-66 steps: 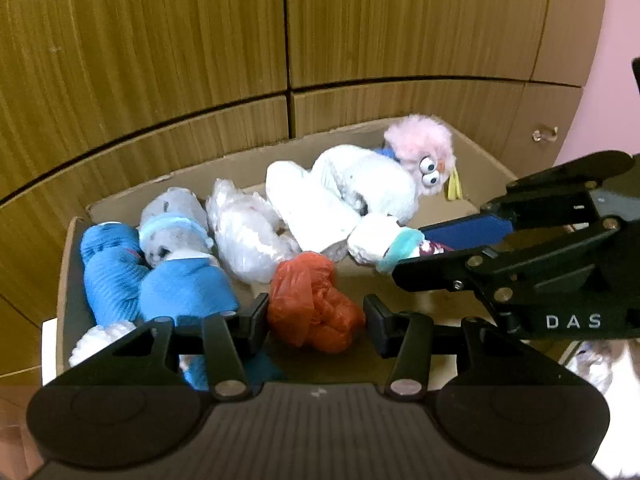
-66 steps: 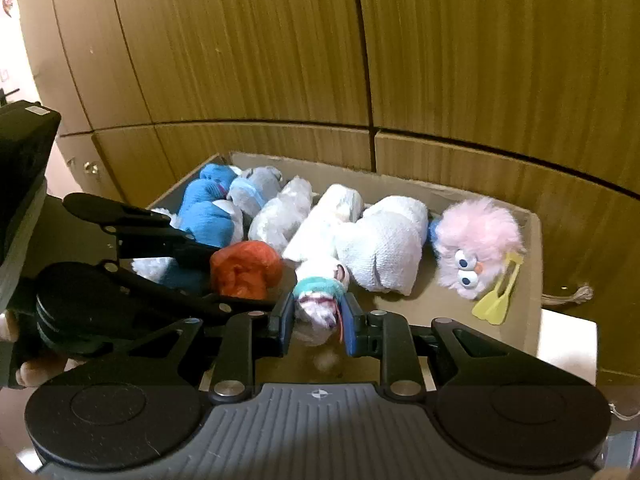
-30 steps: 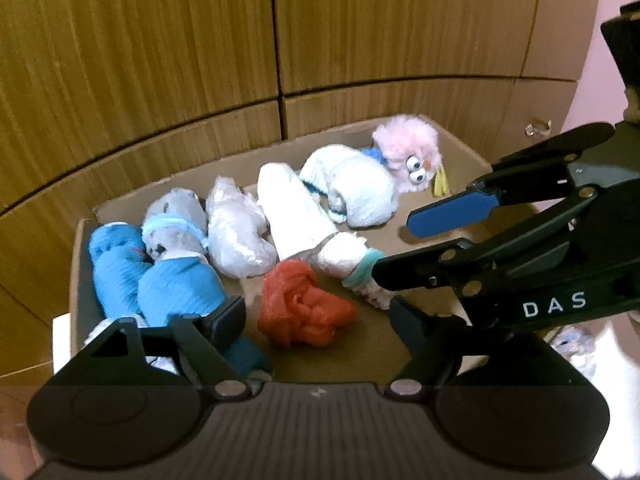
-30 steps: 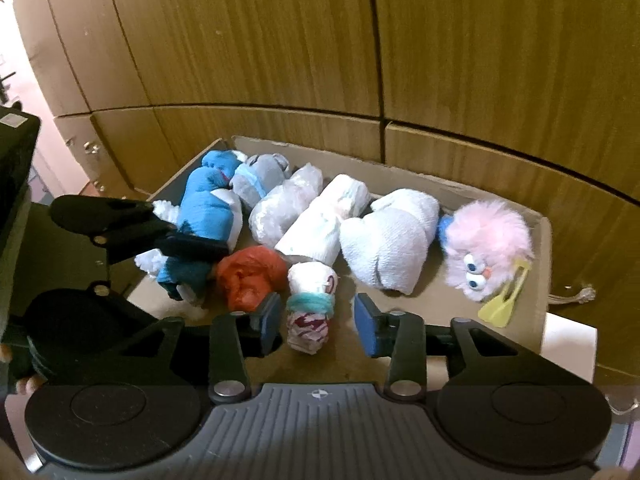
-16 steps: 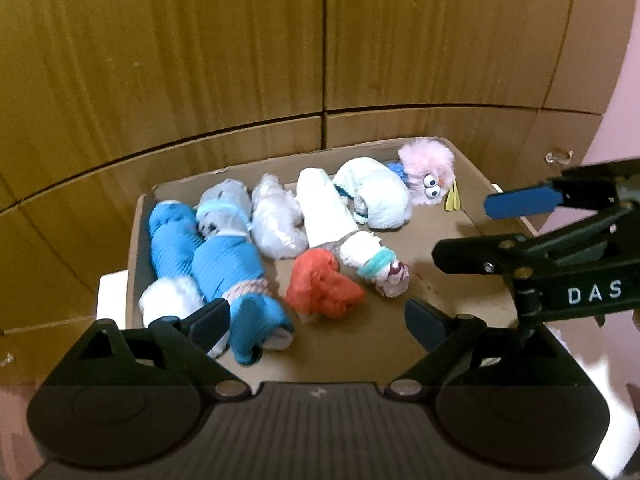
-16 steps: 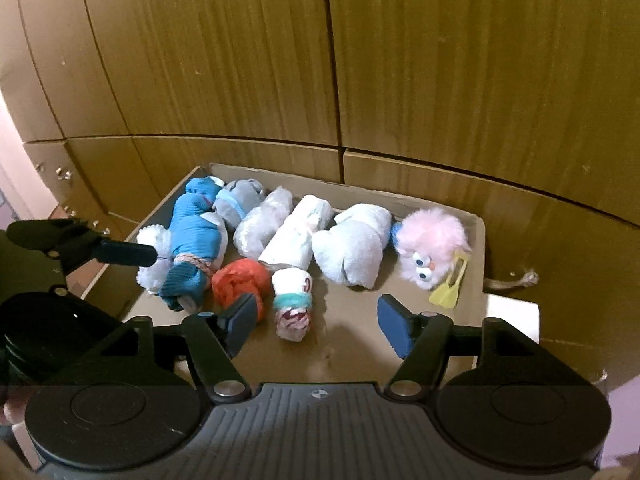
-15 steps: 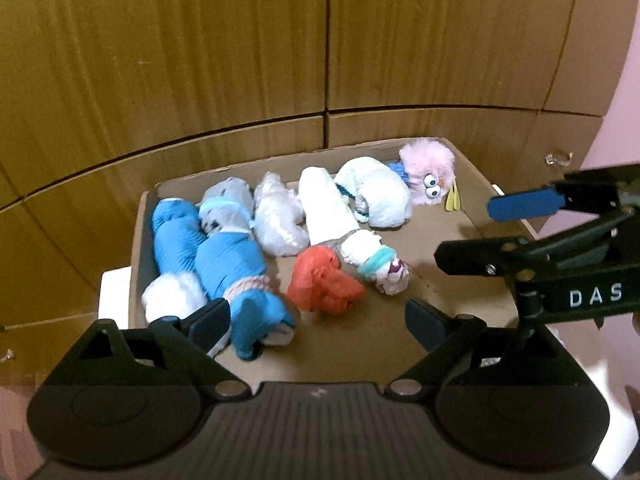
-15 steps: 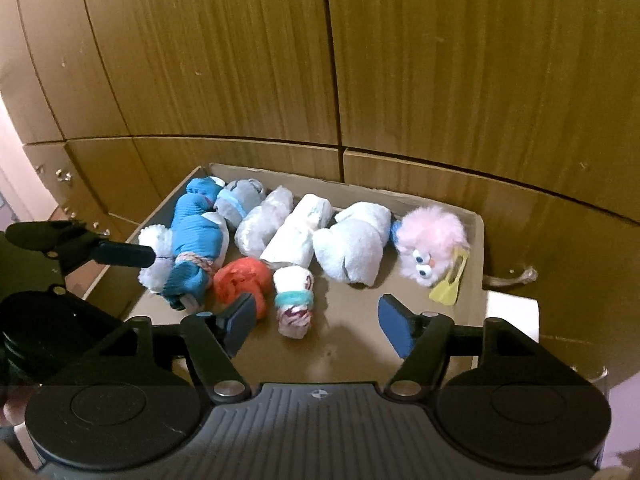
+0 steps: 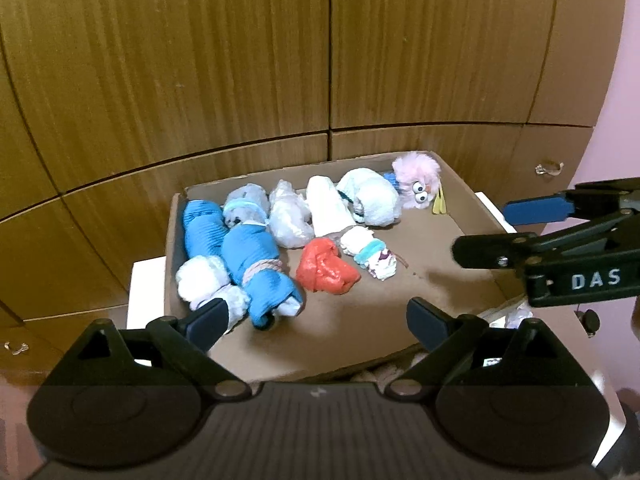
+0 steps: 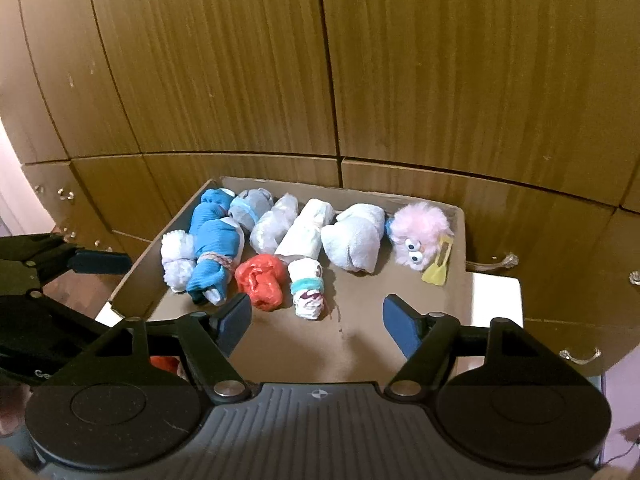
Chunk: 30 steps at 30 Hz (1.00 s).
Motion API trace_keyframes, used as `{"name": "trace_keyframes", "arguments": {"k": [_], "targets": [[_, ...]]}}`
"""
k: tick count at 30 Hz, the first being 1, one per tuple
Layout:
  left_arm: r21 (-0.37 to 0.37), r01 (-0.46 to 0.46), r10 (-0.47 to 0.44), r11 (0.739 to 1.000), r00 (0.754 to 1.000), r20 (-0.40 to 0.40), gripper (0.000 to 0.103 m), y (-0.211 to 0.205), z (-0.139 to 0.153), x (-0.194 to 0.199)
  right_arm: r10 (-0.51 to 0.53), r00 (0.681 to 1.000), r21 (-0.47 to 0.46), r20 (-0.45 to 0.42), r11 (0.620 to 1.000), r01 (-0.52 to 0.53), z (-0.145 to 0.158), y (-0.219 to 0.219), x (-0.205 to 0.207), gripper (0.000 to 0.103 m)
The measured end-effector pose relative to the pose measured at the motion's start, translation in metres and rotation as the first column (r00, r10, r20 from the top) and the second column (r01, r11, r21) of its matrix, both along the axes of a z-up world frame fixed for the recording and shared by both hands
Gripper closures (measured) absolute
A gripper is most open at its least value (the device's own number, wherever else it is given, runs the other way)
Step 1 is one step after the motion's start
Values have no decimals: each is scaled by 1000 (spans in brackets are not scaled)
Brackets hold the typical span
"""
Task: Organize objects
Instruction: 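Withdraw both tools from the tray back over the pile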
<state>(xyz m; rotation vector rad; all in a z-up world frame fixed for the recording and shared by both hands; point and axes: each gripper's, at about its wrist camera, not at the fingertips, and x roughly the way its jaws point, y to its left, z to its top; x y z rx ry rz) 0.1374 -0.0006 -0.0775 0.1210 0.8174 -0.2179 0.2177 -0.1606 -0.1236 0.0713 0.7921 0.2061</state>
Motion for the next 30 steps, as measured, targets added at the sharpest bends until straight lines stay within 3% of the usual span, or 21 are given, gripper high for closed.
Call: {"name": "trace_keyframes", "arguments": {"k": [4, 10, 17, 23, 30], "targets": [[-2, -22, 22, 1000, 1000, 6, 6, 10, 0, -12, -4, 1000, -5, 16, 1000, 4, 4, -1, -16, 19], [6, -55, 55, 998, 998, 22, 6, 26, -3, -32, -10, 999, 2, 35, 1000, 9, 1, -4, -38, 19], [19, -100, 97, 995, 990, 104, 4, 52, -20, -65, -36, 996, 22, 84, 999, 34, -12, -19, -76, 17], [0, -132, 132, 991, 991, 37, 6, 70, -54, -66, -73, 989, 51, 130, 996, 67, -51, -37, -115, 16], [-34, -139, 140, 990, 990, 33, 5, 84, -67, -58, -99, 986, 65, 132, 994, 91, -74, -46, -125, 16]]}}
